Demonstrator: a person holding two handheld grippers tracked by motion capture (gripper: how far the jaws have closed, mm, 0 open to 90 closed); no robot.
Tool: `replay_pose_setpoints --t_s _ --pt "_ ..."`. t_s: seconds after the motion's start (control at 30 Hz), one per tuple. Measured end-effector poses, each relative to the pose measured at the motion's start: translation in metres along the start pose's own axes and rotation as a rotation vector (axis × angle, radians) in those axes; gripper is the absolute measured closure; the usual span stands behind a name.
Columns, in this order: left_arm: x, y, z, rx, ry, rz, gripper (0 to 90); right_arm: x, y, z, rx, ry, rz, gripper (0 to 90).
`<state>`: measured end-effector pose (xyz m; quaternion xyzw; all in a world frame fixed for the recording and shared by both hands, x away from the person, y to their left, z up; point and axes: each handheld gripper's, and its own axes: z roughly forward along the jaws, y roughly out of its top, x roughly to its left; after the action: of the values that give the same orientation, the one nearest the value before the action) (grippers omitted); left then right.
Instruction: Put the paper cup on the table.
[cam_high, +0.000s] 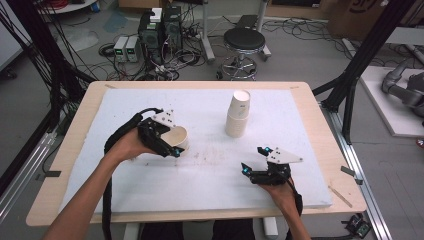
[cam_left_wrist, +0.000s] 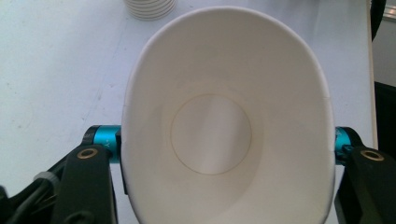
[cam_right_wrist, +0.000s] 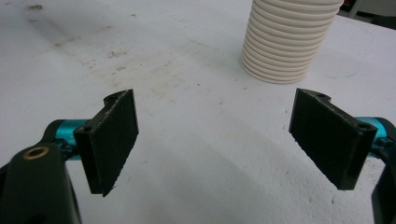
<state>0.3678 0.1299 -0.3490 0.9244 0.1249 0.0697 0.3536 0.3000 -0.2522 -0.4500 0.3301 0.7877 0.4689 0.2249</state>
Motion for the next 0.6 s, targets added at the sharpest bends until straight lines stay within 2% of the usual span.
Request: replay_pose_setpoints --t_s 0.23,0.43,0.5,0.6 --pt "0.003 0.003 0.011 0.023 0.011 0.001 34.5 -0.001 0.000 0.000 0.005 0.017 -0.002 15.9" --pt "0.003 0.000 0.029 0.018 0.014 -0.039 34.6 -0.001 0.000 0.000 0.008 0.013 0.004 15.9" --pt "0.002 0.000 0.035 0.046 0.012 -0.034 34.7 0.000 0.000 0.001 0.009 0.015 0.002 15.9" --pt "0.002 0.000 0.043 0.046 0.011 -0.041 34.7 -0.001 0.000 0.001 0.011 0.014 0.004 15.9"
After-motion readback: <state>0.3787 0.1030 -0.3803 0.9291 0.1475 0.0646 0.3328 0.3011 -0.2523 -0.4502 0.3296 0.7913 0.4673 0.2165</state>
